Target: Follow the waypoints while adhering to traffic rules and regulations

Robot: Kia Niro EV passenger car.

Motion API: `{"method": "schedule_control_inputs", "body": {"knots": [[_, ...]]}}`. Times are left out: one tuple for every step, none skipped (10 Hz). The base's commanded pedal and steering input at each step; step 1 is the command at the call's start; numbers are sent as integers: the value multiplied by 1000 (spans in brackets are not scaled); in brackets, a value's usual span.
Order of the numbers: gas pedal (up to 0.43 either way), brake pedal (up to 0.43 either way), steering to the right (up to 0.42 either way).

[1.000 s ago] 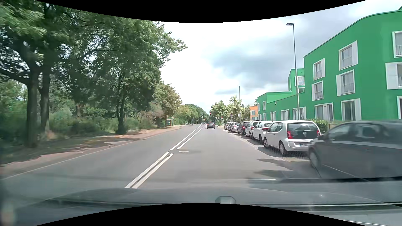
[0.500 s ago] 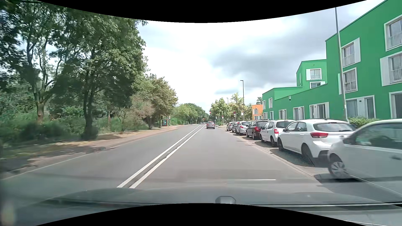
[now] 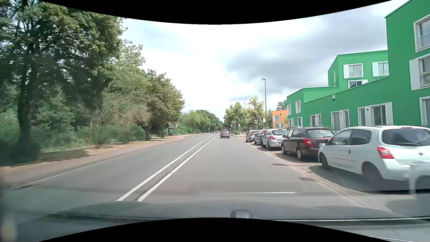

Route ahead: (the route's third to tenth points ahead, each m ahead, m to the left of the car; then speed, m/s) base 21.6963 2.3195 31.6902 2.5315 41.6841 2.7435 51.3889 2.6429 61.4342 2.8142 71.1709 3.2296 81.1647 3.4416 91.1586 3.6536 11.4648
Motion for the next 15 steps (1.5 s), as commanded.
{"method": "schedule_control_inputs", "body": {"knots": [[59, 12, 1], [39, 12, 1], [0, 18, 0], [0, 12, 0], [0, 12, 0], [0, 12, 0], [0, 18, 0], [0, 18, -1], [0, 12, -1], [0, 12, -1], [0, 12, -1], [0, 12, -1], [0, 12, -1], [8, 12, -1], [28, 12, -2]]}}
